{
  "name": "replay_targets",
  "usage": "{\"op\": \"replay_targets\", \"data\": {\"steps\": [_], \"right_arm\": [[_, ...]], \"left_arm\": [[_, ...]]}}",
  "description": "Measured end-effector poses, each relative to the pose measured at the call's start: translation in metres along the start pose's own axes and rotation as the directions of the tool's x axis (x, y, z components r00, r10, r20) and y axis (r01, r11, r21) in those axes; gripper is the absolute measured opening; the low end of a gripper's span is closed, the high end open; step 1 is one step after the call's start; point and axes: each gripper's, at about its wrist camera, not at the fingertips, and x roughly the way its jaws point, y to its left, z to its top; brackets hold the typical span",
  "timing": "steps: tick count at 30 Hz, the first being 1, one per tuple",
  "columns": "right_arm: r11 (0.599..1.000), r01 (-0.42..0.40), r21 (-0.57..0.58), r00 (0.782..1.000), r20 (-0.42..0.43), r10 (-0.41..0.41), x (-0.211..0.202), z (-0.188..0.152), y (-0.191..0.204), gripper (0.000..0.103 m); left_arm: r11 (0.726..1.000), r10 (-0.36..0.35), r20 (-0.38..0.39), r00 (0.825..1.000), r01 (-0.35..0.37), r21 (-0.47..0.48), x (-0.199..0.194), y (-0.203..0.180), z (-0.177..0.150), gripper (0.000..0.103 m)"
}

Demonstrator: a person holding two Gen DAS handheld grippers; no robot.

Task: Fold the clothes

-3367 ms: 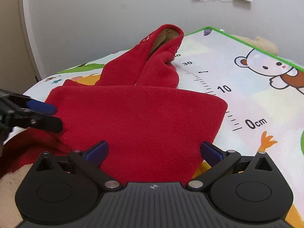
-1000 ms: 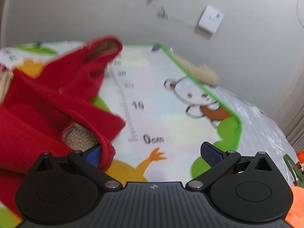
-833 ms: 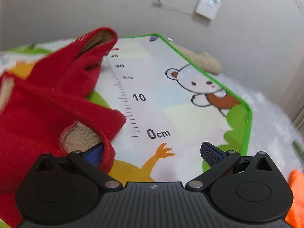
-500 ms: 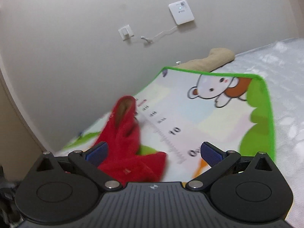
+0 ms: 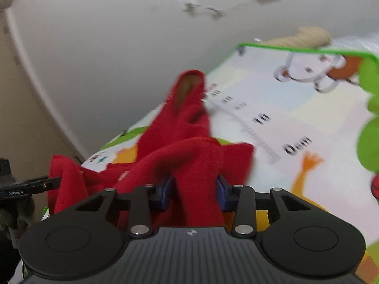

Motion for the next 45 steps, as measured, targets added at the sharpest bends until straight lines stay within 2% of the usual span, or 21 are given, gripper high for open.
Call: {"op": "replay_targets", "data": {"steps": [1, 3, 4, 6, 8, 10, 12, 14, 16, 18, 20, 22, 23, 26, 28, 32, 35, 38, 40, 43, 45], "right_arm": [[1.000, -0.003, -0.010, 1.000, 0.004, 0.003, 0.000, 0.001, 0.003, 0.040], [1.000, 0.012, 0.001, 1.000, 0.001, -0.013, 0.006, 0.001, 0.001, 0.057], [1.000, 0.018, 0.013, 1.000, -0.001, -0.018, 0.010, 0.001, -0.002, 0.057], [0.999, 0.009, 0.042, 1.000, -0.021, -0.008, 0.018, 0.000, -0.007, 0.048], [0.998, -0.009, 0.062, 0.999, -0.045, 0.012, 0.020, 0.000, -0.005, 0.030], [0.995, -0.048, 0.091, 0.998, -0.025, 0.051, 0.003, 0.006, 0.003, 0.016], [0.994, -0.085, 0.066, 0.996, 0.036, 0.082, -0.021, 0.016, 0.014, 0.016], [1.000, -0.020, -0.022, 0.996, 0.086, 0.022, -0.036, 0.022, 0.024, 0.016], [0.985, 0.137, -0.106, 0.985, 0.116, -0.125, -0.032, 0.018, 0.023, 0.016], [0.898, 0.374, -0.233, 0.925, 0.156, -0.345, -0.011, 0.000, 0.019, 0.017], [0.809, 0.502, -0.307, 0.864, 0.130, -0.487, 0.014, -0.020, 0.006, 0.020], [0.836, 0.486, -0.255, 0.870, 0.055, -0.489, 0.019, -0.029, -0.009, 0.021], [0.848, 0.482, -0.221, 0.874, 0.047, -0.484, 0.015, -0.028, -0.013, 0.028], [0.848, 0.500, -0.175, 0.866, 0.119, -0.486, -0.004, -0.012, -0.008, 0.057], [0.869, 0.466, -0.168, 0.880, 0.186, -0.436, -0.023, 0.002, 0.006, 0.064], [0.904, 0.338, -0.264, 0.925, 0.273, -0.266, -0.038, 0.015, 0.056, 0.080], [0.894, 0.251, -0.370, 0.953, 0.256, -0.161, -0.017, 0.012, 0.096, 0.082], [0.861, 0.224, -0.456, 0.969, 0.203, -0.144, 0.024, 0.002, 0.116, 0.082], [0.838, 0.255, -0.482, 0.966, 0.157, -0.204, 0.050, -0.005, 0.107, 0.082], [0.885, 0.292, -0.362, 0.955, 0.062, -0.289, 0.071, -0.010, 0.059, 0.086], [0.965, 0.218, -0.148, 0.975, -0.003, -0.220, 0.069, -0.003, 0.023, 0.091]], "left_arm": [[1.000, -0.010, 0.011, 1.000, 0.009, 0.014, -0.004, -0.002, 0.000, 0.057], [0.999, -0.020, 0.025, 0.999, 0.019, 0.026, -0.006, -0.005, 0.001, 0.065], [1.000, -0.013, 0.024, 1.000, 0.013, 0.014, -0.003, -0.004, 0.000, 0.078], [1.000, 0.010, 0.011, 1.000, -0.010, -0.011, 0.006, -0.002, 0.000, 0.083], [0.999, 0.039, -0.012, 0.999, -0.040, -0.034, 0.016, -0.001, 0.000, 0.071], [0.996, 0.092, 0.004, 0.996, -0.092, 0.018, 0.012, -0.009, 0.004, 0.018], [0.996, 0.076, 0.073, 0.994, -0.080, 0.047, -0.008, -0.017, 0.013, 0.014], [0.991, 0.093, 0.122, 0.988, -0.104, 0.085, -0.021, -0.023, 0.020, 0.014], [0.984, 0.113, 0.167, 0.980, -0.133, 0.118, -0.032, -0.027, 0.027, 0.015], [0.967, 0.235, 0.115, 0.965, -0.244, 0.073, -0.011, -0.007, 0.013, 0.020], [0.936, 0.349, 0.057, 0.935, -0.352, 0.034, 0.010, 0.014, 0.000, 0.031], [0.919, 0.393, -0.019, 0.919, -0.393, -0.022, 0.024, 0.032, -0.015, 0.047], [0.924, 0.374, -0.038, 0.927, -0.376, -0.067, 0.023, 0.038, -0.019, 0.049], [0.937, 0.335, 0.005, 0.942, -0.332, -0.110, 0.004, 0.039, -0.011, 0.068], [0.943, 0.326, 0.086, 0.942, -0.317, -0.097, -0.015, 0.031, 0.003, 0.081], [0.973, 0.231, 0.203, 0.952, -0.228, -0.037, -0.031, 0.007, 0.022, 0.088], [0.989, 0.138, 0.188, 0.972, -0.146, 0.029, -0.012, -0.015, 0.026, 0.093], [0.983, 0.125, 0.142, 0.982, -0.142, 0.119, 0.023, -0.038, 0.021, 0.093], [0.978, 0.133, 0.118, 0.984, -0.150, 0.146, 0.042, -0.047, 0.018, 0.093], [0.980, 0.138, 0.079, 0.987, -0.147, 0.133, 0.057, -0.046, 0.009, 0.095], [0.982, 0.151, 0.055, 0.987, -0.157, 0.109, 0.068, -0.037, 0.002, 0.095]]}}
